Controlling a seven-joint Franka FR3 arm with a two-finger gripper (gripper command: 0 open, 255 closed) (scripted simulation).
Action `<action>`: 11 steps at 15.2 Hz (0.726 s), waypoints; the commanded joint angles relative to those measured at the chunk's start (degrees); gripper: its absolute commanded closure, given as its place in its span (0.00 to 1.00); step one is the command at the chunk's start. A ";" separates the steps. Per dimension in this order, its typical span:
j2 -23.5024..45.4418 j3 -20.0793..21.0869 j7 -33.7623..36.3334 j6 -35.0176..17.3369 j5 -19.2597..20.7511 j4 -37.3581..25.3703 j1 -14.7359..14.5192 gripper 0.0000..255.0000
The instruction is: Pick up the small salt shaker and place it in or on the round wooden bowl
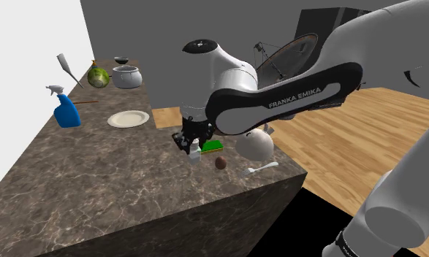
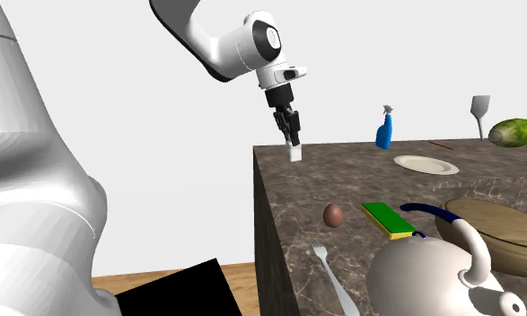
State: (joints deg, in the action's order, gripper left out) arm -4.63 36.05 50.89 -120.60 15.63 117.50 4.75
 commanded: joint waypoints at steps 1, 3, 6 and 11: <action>-0.45 -0.05 -0.58 1.33 -0.52 -1.03 -0.04 1.00; -0.84 -0.14 -1.19 2.72 -0.99 -2.20 -0.06 1.00; -1.14 -1.00 -3.02 3.34 -1.42 -2.99 0.53 1.00; -0.38 -4.82 -9.65 1.54 -1.60 -3.46 3.51 1.00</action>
State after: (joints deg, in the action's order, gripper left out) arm -5.27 32.03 42.73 -118.82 14.07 114.38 7.62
